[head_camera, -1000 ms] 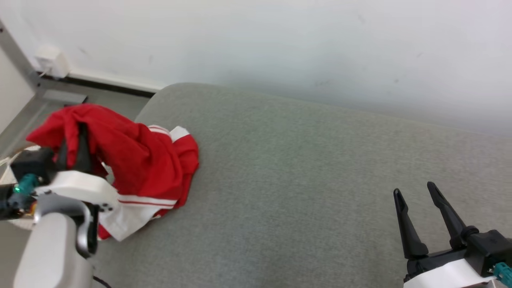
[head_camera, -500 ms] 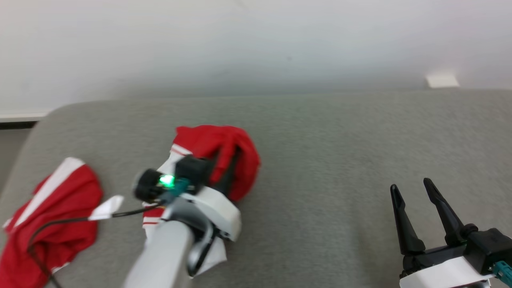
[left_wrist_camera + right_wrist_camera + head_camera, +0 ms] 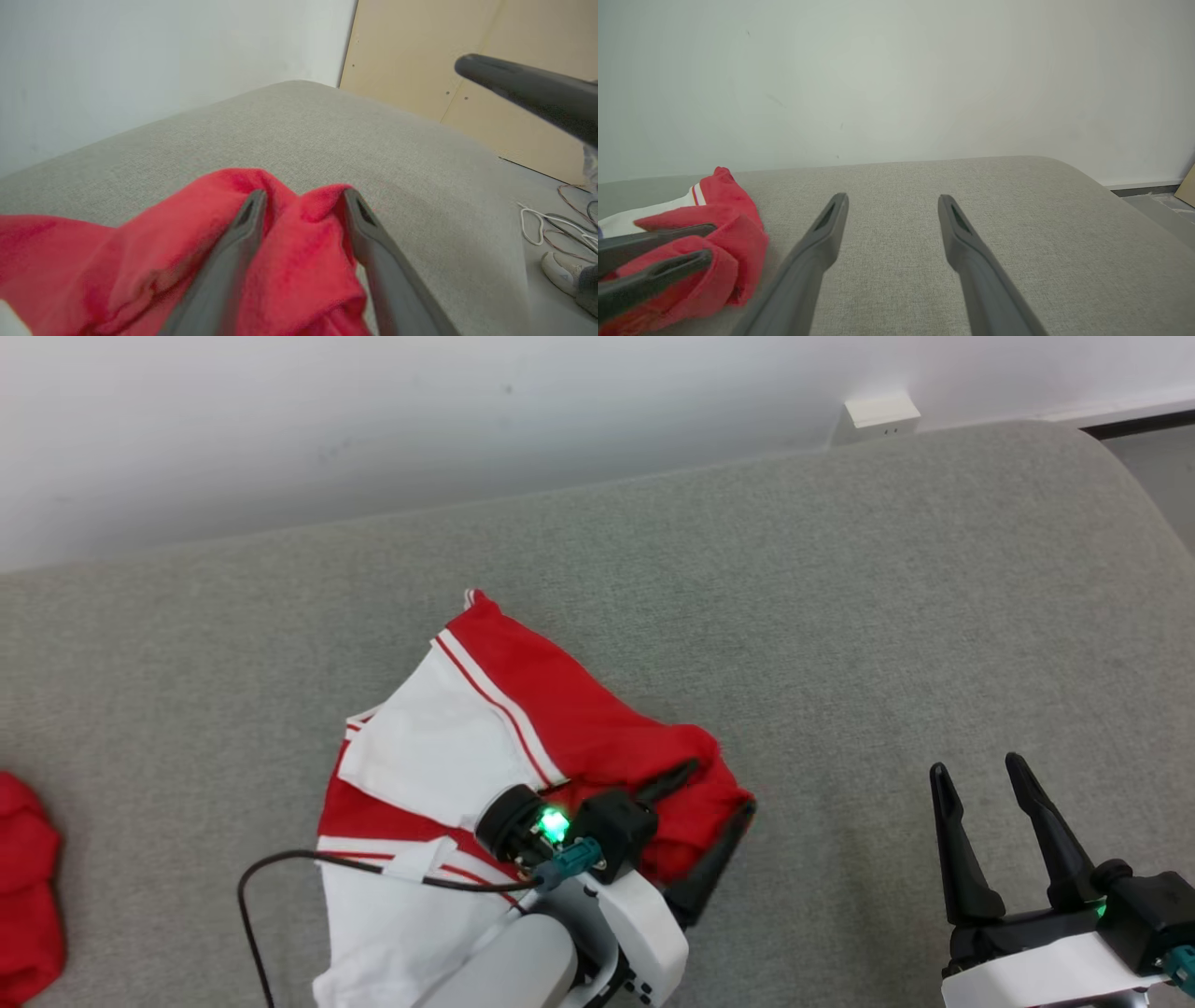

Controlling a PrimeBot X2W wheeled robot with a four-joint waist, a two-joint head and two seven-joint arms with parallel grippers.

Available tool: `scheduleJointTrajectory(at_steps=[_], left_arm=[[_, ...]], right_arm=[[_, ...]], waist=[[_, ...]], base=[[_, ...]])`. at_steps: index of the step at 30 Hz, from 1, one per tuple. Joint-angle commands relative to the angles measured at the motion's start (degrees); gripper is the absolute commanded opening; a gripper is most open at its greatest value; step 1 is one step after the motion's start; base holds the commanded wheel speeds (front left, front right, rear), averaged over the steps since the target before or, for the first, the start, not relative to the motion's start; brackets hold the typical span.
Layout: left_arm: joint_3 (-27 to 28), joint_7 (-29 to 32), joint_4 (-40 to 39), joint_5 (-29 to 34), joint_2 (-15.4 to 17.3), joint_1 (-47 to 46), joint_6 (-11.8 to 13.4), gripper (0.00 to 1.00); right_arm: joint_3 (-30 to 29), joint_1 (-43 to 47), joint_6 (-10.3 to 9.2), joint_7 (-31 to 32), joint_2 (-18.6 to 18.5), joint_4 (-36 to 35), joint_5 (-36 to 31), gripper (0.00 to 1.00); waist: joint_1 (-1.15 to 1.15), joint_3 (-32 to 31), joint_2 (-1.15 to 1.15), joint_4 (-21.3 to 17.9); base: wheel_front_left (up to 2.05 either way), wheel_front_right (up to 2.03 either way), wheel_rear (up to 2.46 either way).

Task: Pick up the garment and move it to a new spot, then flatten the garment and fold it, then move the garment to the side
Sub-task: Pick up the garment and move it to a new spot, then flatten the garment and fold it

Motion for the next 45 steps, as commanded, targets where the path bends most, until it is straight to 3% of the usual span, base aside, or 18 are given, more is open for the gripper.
scheduleJointTrajectory(at_steps=[1, 6, 14, 18, 21, 25, 30, 45], left_arm=[[-0.3, -1.1, -0.06, -0.79, 0.24, -0.5, 0.81, 1.0], [2.16, -4.15, -2.11, -2.93, 0.69, 2.09, 4.61, 1.0], [14.67, -5.14, -11.24, -5.44, 8.32, 10.97, 13.14, 1.0], [21.17, -5.13, -15.78, -5.89, 11.76, 15.74, 15.54, 1.0], [24.41, -5.15, -18.01, -5.8, 13.32, 18.7, 15.96, 1.0], [26.1, -5.15, -20.14, -5.67, 14.49, 22.2, 14.44, 1.0], [25.85, -5.16, -20.97, -6.2, 15.04, 25.45, 12.64, 1.0], [25.24, -5.16, -20.13, -6.8, 14.63, 26.63, 12.47, 1.0]], right_arm=[[-0.24, -0.35, -0.12, -0.37, -0.01, 0.3, 0.33, 1.0], [-1.67, 0.28, -0.12, -0.12, -0.01, 0.74, -0.22, 1.0], [-2.24, 1.79, -0.12, 1.49, -0.04, -0.66, -1.35, 1.0], [-2.37, 2.96, -0.12, 2.52, -0.05, -1.62, -1.9, 1.0], [-2.5, 3.85, -0.12, 3.55, -0.03, -2.27, -2.54, 1.0], [-2.58, 5.54, -0.12, 4.88, -0.03, -2.8, -2.98, 1.0], [-2.02, 7.97, -0.12, 6.66, -0.03, -3.78, -2.99, 1.0], [-1.97, 10.2, -0.12, 8.8, -0.03, -6.28, -2.57, 1.0]], waist=[[0.0, -1.17, 0.0, 1.44], [0.0, -4.11, 0.0, 5.13], [0.0, -7.32, 0.0, 11.15], [0.0, -8.48, 0.0, 13.54], [0.0, -9.46, 0.0, 14.75], [0.0, -11.24, 0.0, 15.33], [0.0, -13.25, 0.0, 14.79], [0.0, -13.97, 0.0, 14.56]], base=[[0.0, 0.0, 0.0], [0.0, 0.0, 0.0], [0.0, 0.0, 0.0], [0.0, 0.0, 0.0], [0.0, 0.0, 0.0], [0.0, 0.0, 0.0], [0.0, 0.0, 0.0], [0.0, 0.0, 0.0]])
